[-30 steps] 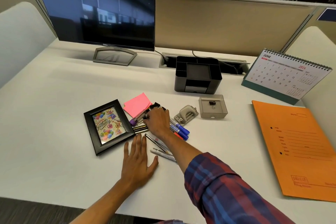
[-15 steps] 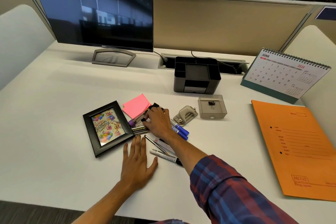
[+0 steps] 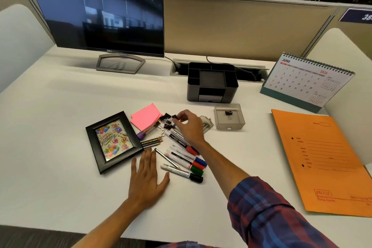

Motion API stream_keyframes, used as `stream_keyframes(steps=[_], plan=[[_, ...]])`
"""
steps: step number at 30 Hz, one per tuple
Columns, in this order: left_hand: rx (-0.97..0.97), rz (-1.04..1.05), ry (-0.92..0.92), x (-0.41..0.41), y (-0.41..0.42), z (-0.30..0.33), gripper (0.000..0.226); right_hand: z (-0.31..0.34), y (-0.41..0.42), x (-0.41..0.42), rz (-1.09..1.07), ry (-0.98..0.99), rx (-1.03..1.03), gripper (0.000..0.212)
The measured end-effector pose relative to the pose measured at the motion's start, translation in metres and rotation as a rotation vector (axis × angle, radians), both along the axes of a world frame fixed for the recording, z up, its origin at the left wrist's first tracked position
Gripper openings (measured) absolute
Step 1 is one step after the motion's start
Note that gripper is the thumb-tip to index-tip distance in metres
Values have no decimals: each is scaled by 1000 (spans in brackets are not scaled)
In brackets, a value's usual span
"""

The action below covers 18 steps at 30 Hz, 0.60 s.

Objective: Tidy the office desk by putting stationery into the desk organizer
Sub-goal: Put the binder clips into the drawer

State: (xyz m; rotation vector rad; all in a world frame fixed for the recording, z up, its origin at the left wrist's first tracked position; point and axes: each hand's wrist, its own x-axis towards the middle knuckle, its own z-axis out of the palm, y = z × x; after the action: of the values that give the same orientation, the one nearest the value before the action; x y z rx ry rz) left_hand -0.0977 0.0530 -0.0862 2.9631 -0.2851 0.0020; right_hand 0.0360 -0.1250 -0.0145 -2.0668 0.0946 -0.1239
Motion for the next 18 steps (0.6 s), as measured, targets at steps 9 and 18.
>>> stream_keyframes(steps=[9, 18], plan=[[-41, -21, 5, 1, 2, -2, 83, 7, -86, 8, -537, -29, -157, 19], [-41, -27, 21, 4, 0, 2, 90, 1, -129, 9, -617, 121, -302, 23]])
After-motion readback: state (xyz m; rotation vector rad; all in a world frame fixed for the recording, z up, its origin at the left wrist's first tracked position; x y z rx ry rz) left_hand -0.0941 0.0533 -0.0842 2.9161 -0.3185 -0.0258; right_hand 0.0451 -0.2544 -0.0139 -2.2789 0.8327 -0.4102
